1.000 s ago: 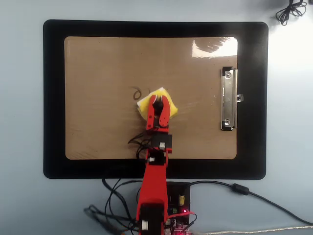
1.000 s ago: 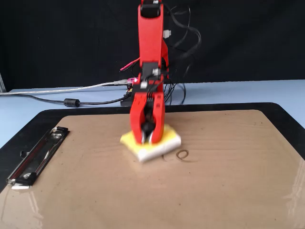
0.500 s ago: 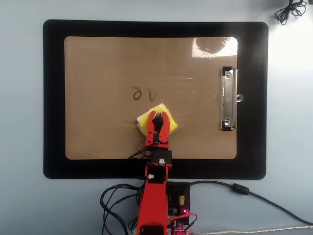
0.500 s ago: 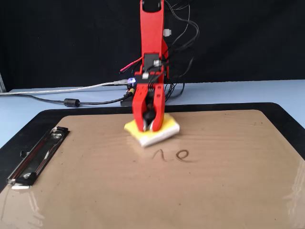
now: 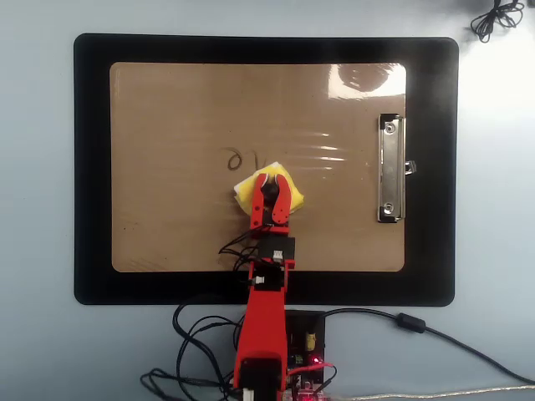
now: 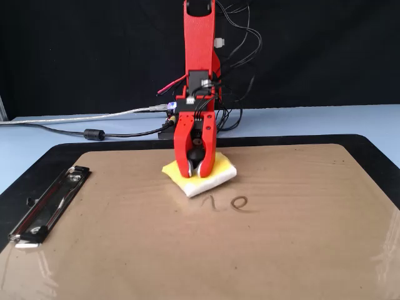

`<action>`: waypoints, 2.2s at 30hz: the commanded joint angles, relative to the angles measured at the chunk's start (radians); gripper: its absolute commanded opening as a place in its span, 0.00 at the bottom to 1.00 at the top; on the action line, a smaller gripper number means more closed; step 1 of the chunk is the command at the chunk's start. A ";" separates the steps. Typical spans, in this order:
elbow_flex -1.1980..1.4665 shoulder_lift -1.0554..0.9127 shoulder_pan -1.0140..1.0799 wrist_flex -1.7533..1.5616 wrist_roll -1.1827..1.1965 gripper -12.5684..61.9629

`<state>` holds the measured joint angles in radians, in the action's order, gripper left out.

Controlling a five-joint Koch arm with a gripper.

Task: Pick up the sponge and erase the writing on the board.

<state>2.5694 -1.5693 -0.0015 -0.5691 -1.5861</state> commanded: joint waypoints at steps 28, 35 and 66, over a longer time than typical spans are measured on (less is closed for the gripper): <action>-0.118 -0.005 -0.184 0.195 -0.026 0.06; -0.347 0.222 -0.195 0.196 -0.025 0.06; -0.152 0.023 -0.520 0.184 -0.094 0.06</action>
<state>2.3823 -1.4557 -0.4341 -0.4034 -1.6107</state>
